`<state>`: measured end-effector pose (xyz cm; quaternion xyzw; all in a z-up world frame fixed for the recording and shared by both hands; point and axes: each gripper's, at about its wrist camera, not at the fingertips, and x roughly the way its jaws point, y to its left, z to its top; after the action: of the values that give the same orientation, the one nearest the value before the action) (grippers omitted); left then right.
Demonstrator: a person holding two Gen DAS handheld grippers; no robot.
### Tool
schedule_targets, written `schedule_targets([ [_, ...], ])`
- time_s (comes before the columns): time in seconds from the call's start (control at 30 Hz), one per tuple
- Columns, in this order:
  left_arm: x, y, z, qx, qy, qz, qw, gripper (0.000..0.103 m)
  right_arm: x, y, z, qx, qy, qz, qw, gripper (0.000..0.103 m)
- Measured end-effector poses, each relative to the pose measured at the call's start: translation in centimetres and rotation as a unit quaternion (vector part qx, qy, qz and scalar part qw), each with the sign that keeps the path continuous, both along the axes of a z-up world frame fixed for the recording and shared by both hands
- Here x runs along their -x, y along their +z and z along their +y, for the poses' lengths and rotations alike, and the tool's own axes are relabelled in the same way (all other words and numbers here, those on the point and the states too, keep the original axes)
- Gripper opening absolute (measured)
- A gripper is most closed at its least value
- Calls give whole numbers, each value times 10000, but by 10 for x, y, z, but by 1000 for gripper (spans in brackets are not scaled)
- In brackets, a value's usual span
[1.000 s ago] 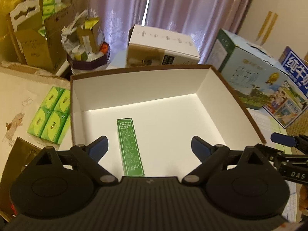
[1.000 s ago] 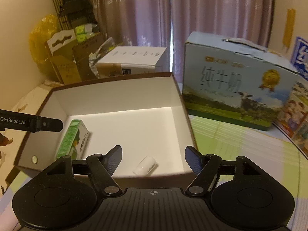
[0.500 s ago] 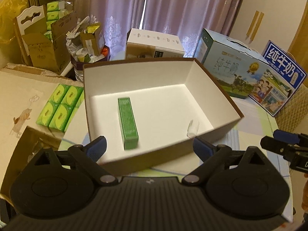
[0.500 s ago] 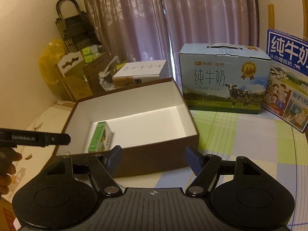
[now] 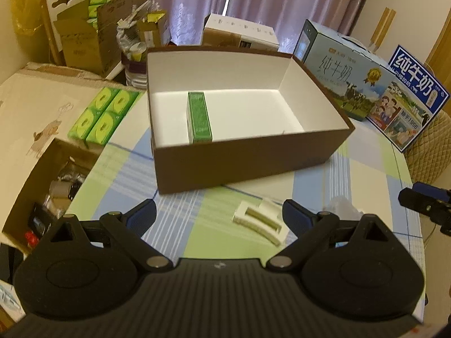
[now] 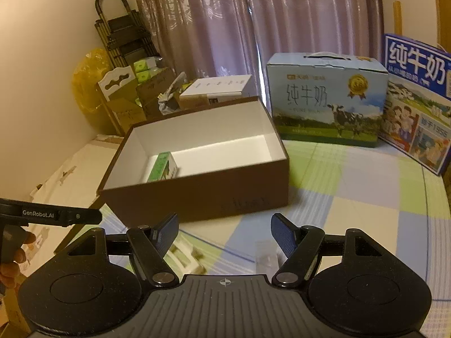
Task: Organize objects
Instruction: 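Move both tools back toward the remaining objects on the table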
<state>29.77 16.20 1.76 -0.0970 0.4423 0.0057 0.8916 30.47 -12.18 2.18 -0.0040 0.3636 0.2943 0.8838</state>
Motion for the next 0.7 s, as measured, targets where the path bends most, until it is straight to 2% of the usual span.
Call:
schedule_targets([
  [0.27, 20, -12, -10, -68, -57, 118, 9999, 94, 17, -5, -26, -66, -142, 99, 9998, 70],
  [0.43, 31, -30, -19, -116, -138, 322, 9993, 94, 29, -18, -39, 75, -207, 274, 9994, 69],
  [0.7, 44, -61, -30, -196, -248, 616, 9976, 88, 44, -39, -62, 235, -405, 606, 9971, 69],
])
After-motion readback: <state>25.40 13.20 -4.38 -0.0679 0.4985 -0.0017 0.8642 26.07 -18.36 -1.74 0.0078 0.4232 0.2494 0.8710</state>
